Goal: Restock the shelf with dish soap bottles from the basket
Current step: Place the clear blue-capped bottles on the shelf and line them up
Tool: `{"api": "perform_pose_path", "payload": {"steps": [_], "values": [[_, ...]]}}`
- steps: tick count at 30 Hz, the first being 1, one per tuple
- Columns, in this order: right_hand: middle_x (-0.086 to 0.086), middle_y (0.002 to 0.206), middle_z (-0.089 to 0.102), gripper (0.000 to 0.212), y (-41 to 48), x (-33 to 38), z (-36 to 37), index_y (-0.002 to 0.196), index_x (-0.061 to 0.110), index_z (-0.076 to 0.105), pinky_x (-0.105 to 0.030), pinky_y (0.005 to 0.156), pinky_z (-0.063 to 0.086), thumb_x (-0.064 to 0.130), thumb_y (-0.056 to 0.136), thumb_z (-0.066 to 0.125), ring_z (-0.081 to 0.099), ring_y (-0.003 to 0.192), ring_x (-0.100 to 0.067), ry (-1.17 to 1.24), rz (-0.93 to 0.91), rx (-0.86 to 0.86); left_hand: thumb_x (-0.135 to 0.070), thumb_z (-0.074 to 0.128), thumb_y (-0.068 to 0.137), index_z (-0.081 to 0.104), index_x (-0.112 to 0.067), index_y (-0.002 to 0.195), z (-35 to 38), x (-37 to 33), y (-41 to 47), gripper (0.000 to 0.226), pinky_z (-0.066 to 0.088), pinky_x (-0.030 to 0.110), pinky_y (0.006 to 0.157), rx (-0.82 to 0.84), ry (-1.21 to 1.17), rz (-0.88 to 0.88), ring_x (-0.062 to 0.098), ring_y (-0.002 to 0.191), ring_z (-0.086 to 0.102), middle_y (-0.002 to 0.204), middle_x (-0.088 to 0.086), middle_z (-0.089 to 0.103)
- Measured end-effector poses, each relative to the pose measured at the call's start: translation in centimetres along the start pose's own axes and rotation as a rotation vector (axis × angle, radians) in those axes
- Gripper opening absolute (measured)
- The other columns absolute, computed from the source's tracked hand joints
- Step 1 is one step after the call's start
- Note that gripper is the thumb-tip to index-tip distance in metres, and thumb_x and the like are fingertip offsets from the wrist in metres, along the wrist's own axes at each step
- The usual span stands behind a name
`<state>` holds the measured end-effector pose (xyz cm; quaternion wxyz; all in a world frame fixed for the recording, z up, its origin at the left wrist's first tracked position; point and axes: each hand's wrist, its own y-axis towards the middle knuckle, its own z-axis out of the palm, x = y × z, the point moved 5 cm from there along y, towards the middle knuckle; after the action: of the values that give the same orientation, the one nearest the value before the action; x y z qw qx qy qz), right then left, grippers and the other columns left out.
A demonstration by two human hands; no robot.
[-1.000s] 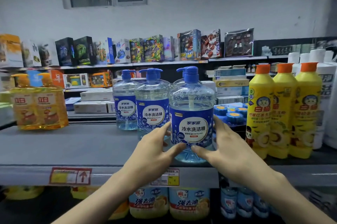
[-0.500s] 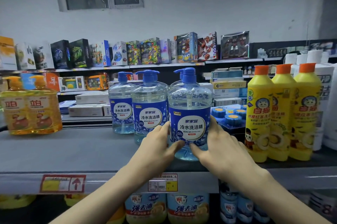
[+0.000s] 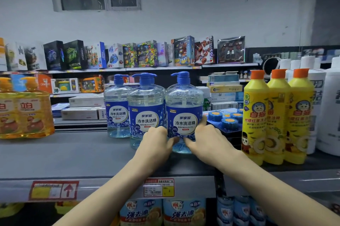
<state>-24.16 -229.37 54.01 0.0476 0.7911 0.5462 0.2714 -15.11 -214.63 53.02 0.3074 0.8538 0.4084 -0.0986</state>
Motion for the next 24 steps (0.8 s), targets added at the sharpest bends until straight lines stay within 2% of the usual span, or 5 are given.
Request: {"api": "perform_pose_path", "payload": {"steps": [7,12,16,21,24], "values": [[-0.019,0.128,0.066,0.087,0.8,0.2,0.6,0.153,-0.003,0.024,-0.044,0.094,0.055,0.050,0.097,0.065,0.064,0.121,-0.041,0.022,0.027,-0.011,-0.045,0.067,0.101,0.068,-0.005,0.104,0.2,0.1,-0.3,0.040,0.055,0.047,0.094,-0.006,0.032,-0.035,0.041,0.105,0.064,0.109,0.020,0.069],[-0.019,0.129,0.064,0.088,1.5,0.0,1.2,0.154,-0.001,0.021,-0.047,0.095,0.056,0.050,0.096,0.065,0.063,0.121,-0.042,0.067,0.054,-0.007,-0.039,0.065,0.099,0.065,-0.007,0.108,0.4,0.2,-0.5,0.034,0.055,0.047,0.096,0.034,0.062,-0.031,0.039,0.110,0.061,0.112,0.017,0.066],[-0.021,0.133,0.063,0.098,1.8,-0.3,1.7,0.161,-0.001,0.006,-0.046,0.095,0.053,0.050,0.099,0.061,0.061,0.123,-0.043,0.094,0.065,-0.001,-0.039,0.064,0.097,0.064,-0.007,0.104,0.4,0.0,-0.6,0.032,0.055,0.045,0.092,0.045,0.067,-0.031,0.039,0.108,0.060,0.109,0.017,0.066],[-0.018,0.136,0.064,0.105,1.8,-0.4,2.0,0.164,0.003,-0.009,-0.044,0.094,0.051,0.054,0.100,0.058,0.062,0.123,-0.043,0.092,0.070,0.024,-0.038,0.065,0.095,0.058,-0.010,0.091,0.1,-0.3,-0.6,0.029,0.055,0.042,0.083,0.066,0.063,-0.021,0.039,0.099,0.063,0.102,0.017,0.066],[-0.019,0.136,0.064,0.102,1.7,-0.3,2.0,0.164,0.005,-0.005,-0.045,0.096,0.053,0.054,0.100,0.058,0.064,0.121,-0.042,0.072,0.067,0.034,-0.035,0.065,0.093,0.062,-0.006,0.089,-0.2,-0.3,-0.5,0.030,0.058,0.042,0.079,0.070,0.031,-0.012,0.037,0.089,0.065,0.095,0.016,0.067]]}}
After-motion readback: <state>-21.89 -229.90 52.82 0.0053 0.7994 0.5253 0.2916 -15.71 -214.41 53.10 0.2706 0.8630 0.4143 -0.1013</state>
